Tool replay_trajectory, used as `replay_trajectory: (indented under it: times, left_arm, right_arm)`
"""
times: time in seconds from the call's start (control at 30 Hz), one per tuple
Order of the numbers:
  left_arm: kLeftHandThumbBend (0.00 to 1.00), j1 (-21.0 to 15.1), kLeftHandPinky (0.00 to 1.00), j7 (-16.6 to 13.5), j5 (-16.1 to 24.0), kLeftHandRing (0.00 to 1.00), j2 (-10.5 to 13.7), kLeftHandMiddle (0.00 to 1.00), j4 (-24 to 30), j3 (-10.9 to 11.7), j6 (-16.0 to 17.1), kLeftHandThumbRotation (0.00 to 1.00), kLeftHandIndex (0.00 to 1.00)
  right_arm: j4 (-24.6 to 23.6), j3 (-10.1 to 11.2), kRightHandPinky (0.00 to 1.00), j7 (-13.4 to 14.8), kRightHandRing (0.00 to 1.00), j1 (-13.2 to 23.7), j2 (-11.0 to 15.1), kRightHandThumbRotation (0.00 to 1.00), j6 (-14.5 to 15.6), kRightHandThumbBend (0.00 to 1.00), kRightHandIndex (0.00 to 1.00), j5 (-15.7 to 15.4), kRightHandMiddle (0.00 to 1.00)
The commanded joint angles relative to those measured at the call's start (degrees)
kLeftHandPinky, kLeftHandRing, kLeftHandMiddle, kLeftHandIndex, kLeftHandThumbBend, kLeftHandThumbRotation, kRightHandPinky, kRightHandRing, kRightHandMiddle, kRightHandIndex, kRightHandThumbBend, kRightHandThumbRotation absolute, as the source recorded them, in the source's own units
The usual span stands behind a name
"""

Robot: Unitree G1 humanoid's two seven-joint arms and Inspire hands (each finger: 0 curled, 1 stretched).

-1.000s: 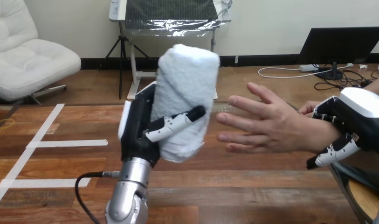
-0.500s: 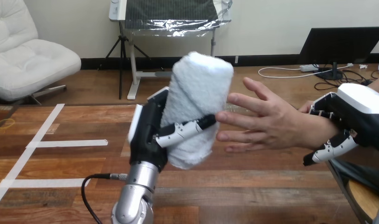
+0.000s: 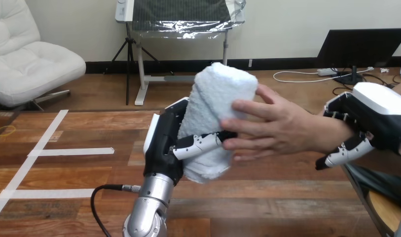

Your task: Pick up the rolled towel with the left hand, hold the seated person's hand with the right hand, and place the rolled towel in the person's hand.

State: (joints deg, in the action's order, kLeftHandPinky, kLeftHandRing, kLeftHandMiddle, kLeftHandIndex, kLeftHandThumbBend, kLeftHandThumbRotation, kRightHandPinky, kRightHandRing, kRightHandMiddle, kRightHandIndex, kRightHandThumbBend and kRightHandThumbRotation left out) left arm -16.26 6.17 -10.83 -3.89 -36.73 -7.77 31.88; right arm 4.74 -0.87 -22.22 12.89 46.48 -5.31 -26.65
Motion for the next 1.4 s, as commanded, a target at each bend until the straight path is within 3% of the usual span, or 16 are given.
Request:
replay_trajectory:
  times: [0.0,0.47,1.37]
  left_arm:
    - [0.67,-2.38,0.28,0.68,-1.06,0.33,-9.00,0.39,0.80,-0.53,1.12,0.00,0.42]
    - [0.67,-1.48,0.28,3.01,-1.88,0.34,-9.52,0.38,-0.48,-1.87,0.93,0.00,0.42]
    - [0.68,-0.59,0.29,1.79,0.64,0.35,-9.76,0.39,-2.28,-4.87,0.18,0.00,0.43]
  right_arm:
    - [-0.97,-0.93,0.33,-0.29,0.38,4.93,-1.53,0.17,1.33,0.91,0.46,0.22,0.43]
    - [-1.86,-1.85,0.31,0.26,0.36,5.65,-1.77,0.18,1.77,0.91,0.45,-0.53,0.42]
    - [-2.52,-2.27,0.30,-0.10,0.36,6.32,-2.81,0.19,1.93,0.93,0.44,-0.21,0.43]
